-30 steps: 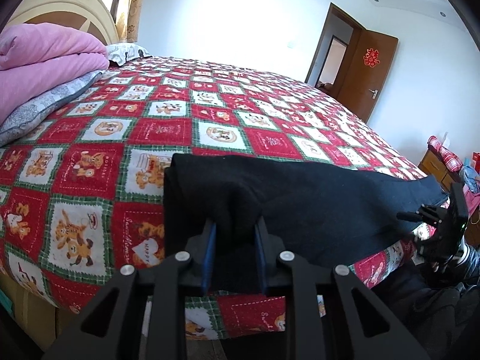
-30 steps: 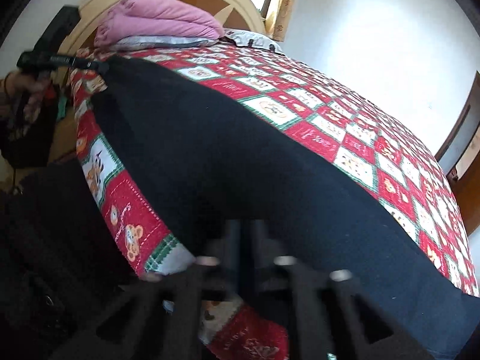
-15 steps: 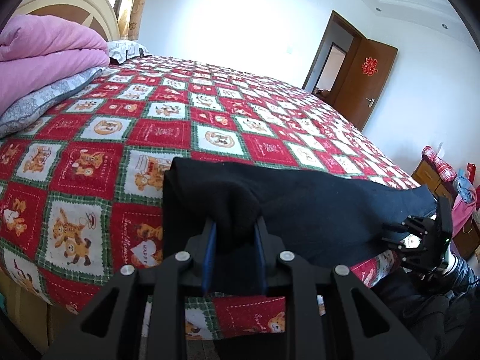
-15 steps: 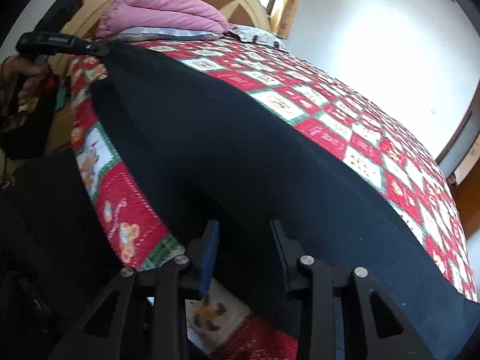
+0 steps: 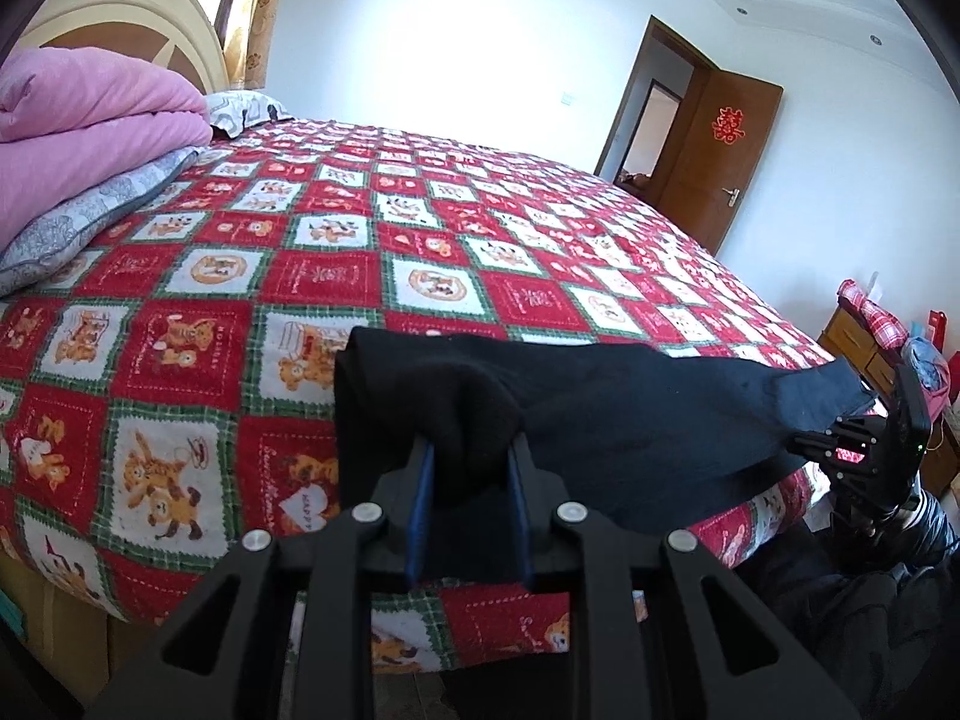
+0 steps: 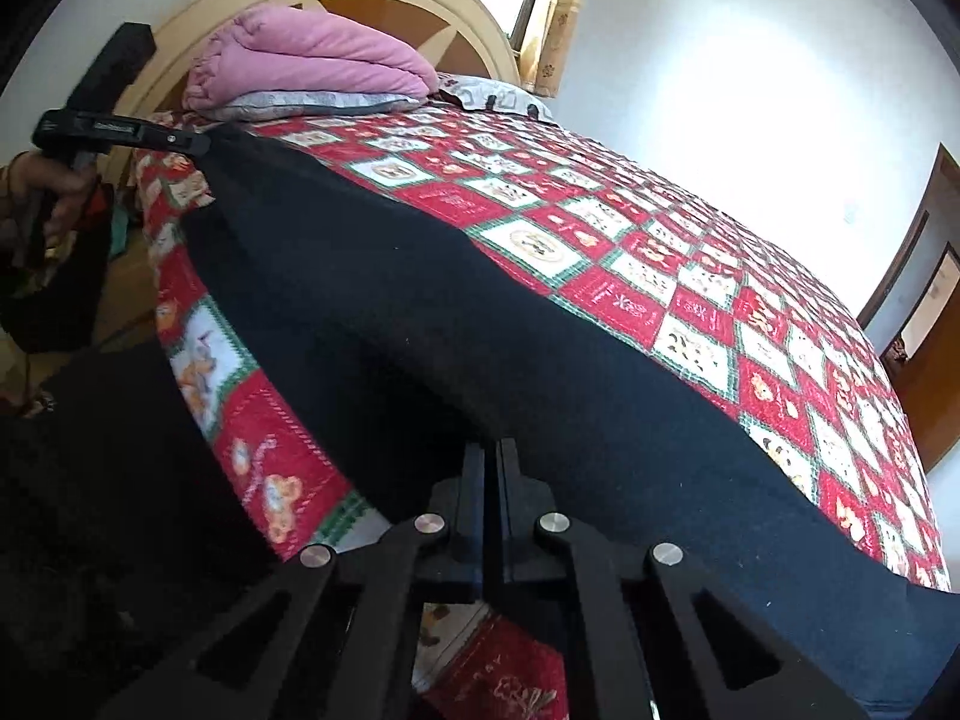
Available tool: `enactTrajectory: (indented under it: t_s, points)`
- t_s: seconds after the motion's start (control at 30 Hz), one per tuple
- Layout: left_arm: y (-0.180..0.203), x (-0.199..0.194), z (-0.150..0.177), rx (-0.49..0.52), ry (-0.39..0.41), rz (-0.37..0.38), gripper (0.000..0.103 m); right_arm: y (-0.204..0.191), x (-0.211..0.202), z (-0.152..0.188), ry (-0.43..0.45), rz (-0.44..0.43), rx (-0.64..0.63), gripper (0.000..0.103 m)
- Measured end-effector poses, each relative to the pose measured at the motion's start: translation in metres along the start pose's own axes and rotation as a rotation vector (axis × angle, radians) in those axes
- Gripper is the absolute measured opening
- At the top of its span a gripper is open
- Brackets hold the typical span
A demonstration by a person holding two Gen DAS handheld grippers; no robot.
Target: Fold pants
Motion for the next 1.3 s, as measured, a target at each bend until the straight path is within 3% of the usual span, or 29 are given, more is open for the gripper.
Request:
enactTrajectory:
  t_s: [0.27,0.6,0.67,0.77,0.97,1.1,1.17,1.2,1.23,1.3]
  points:
    - [-0.024,0.017,0.033,-0.034,-0.090,-0.019,0.024,-0.022,0.004,0.018,-0.043,-0.033,-0.068,0.003]
    - [-0.026,0.022,0.048,-0.054,-0.119,0.015,0.025,-0.029,0.020,0.037,-0.109,-0.016,-0.129,0.003]
    - [-0.028,0.019,0.048,-0.051,-0.119,-0.004,0.042,-0.029,0.020,0.038,-0.114,-0.022,-0.126,0.003]
    - [-0.028,0.006,0.041,-0.032,-0.097,-0.014,0.049,-0.026,0.020,0.038,-0.126,-0.052,-0.093,0.005]
    - [-0.041,-0.034,0.009,0.048,-0.001,-0.182,0.059,-0.004,0.006,0.024,-0.117,-0.131,0.044,0.010]
    - [-0.022,-0.030,-0.007,0.027,0.069,-0.122,0.059,0.015,-0.002,0.004,-0.080,-0.180,0.166,0.012]
    - [0.003,-0.012,-0.012,0.054,0.070,-0.069,0.059,0.022,0.001,-0.009,-0.071,-0.223,0.239,0.021]
    - [0.017,0.000,-0.013,0.067,0.060,-0.035,0.059,0.022,0.004,-0.016,-0.070,-0.241,0.265,0.036]
    - [0.036,0.016,-0.012,0.087,0.040,0.008,0.059,0.023,0.010,-0.025,-0.070,-0.267,0.299,0.044]
    - [0.062,0.041,-0.007,0.121,0.001,0.064,0.059,0.023,0.022,-0.042,-0.077,-0.310,0.340,0.045]
Point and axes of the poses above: each gripper's, at about its wrist camera, not at the fingertips, and x roughly the way its jaws point, y to its right, z to its underside, the point moved 10 cm from there along x, roughly the way its jaws point, and after that the axes turned 15 degrees about z, right-handed, at the moved point
